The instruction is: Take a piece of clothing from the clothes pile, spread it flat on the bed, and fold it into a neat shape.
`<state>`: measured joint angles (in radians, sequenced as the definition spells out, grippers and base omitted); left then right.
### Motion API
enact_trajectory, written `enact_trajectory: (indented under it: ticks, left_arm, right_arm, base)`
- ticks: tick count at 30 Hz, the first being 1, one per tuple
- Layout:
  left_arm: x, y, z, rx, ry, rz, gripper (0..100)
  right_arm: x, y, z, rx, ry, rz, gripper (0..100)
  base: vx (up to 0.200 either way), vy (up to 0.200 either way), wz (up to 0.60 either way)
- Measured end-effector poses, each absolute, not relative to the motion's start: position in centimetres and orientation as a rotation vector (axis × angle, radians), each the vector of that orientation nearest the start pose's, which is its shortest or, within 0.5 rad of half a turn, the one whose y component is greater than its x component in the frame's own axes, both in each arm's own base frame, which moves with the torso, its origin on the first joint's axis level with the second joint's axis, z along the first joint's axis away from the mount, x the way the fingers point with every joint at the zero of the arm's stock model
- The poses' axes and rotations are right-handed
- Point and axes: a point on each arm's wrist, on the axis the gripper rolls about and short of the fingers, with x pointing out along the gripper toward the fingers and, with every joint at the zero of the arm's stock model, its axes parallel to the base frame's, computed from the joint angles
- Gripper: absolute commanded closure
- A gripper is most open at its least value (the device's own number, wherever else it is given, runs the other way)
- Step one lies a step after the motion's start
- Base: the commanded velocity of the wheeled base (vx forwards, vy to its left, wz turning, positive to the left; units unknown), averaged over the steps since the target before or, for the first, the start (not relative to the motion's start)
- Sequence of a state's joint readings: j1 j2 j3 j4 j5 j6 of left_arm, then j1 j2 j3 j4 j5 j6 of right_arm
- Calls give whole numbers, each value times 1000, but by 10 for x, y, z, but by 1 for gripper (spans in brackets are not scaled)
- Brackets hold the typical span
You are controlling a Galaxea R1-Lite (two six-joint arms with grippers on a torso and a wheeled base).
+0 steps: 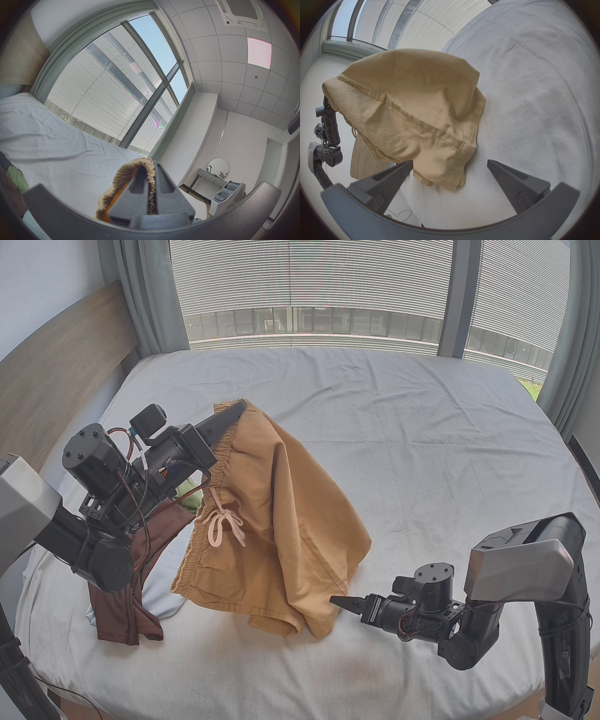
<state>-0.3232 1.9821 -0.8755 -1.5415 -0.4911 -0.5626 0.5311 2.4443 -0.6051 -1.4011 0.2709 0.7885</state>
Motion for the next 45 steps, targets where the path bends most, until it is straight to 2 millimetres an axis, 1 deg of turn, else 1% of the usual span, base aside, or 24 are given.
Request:
enact_trajectory:
  ticks: [6, 20, 21, 29, 34, 41, 45]
  left_arm:
    - [335, -122, 195, -484, -211, -899, 100]
    - [335, -122, 195, -485, -212, -898, 100]
    - [335, -122, 195, -485, -212, -898, 100]
    - [335, -122, 195, -484, -212, -897, 100]
    - [336, -121, 195, -484, -211, -895, 100]
    - [336, -121, 194, -485, -206, -894, 100]
    - [335, -121, 191, -486, -195, -894, 100]
  right_arm:
    - [303, 185, -46, 670, 751, 559, 0]
    - [324, 197, -46, 673, 725, 571, 0]
    - [324, 198, -46, 674, 722, 572, 100]
    - [327, 200, -47, 680, 692, 587, 100]
    - [325, 197, -45, 688, 659, 598, 100]
    - [311, 183, -42, 689, 614, 603, 100]
    - [302, 169, -31, 678, 614, 584, 100]
  base:
    - [0, 0, 0]
    - [0, 0, 0]
    - [0, 0, 0]
    - [0, 0, 0]
    - [0, 0, 0]
    - [0, 0, 0]
    - [0, 0, 0]
